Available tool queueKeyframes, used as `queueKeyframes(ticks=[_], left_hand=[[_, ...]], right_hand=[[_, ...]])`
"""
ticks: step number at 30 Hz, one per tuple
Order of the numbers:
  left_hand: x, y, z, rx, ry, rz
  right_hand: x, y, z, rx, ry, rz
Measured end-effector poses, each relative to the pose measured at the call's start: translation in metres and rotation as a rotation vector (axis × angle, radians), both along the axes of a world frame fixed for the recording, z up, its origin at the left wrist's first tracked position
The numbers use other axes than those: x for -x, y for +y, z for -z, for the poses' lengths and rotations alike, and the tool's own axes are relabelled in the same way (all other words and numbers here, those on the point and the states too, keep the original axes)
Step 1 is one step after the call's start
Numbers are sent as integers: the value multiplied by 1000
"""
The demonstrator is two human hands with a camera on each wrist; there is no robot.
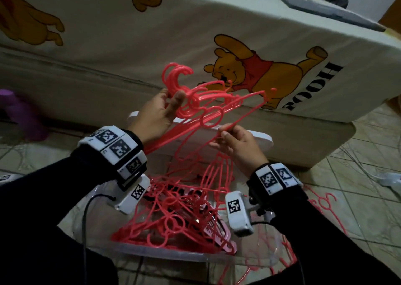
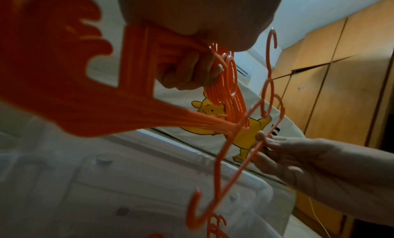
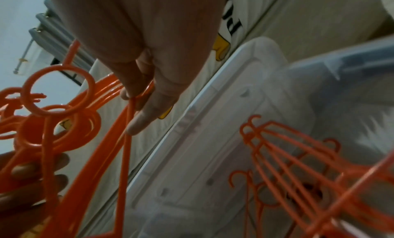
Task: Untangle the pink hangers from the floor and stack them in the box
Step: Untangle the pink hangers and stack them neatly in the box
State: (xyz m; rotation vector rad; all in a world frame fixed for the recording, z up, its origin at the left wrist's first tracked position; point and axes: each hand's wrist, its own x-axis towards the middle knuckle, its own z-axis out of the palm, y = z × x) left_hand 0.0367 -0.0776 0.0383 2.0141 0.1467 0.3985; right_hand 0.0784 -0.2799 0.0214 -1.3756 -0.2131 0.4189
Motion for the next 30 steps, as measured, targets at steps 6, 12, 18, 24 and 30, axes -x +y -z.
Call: queueKeyframes(ticks=[6, 12, 18, 24, 30], left_hand=[[5, -16, 3, -53, 53, 64], [7, -13, 2, -326, 120, 31], [13, -12, 0, -368, 149, 114], [17, -22, 6, -398, 251, 260], [20, -16, 3, -554, 194, 130]], right_hand=[[11, 18, 7, -203, 192, -43], [3, 11, 11, 437, -35, -32], [-6, -8, 5, 1050, -1054, 229], [6, 4, 14, 1371, -1245, -119], [12, 8, 8, 1162, -1251, -175]])
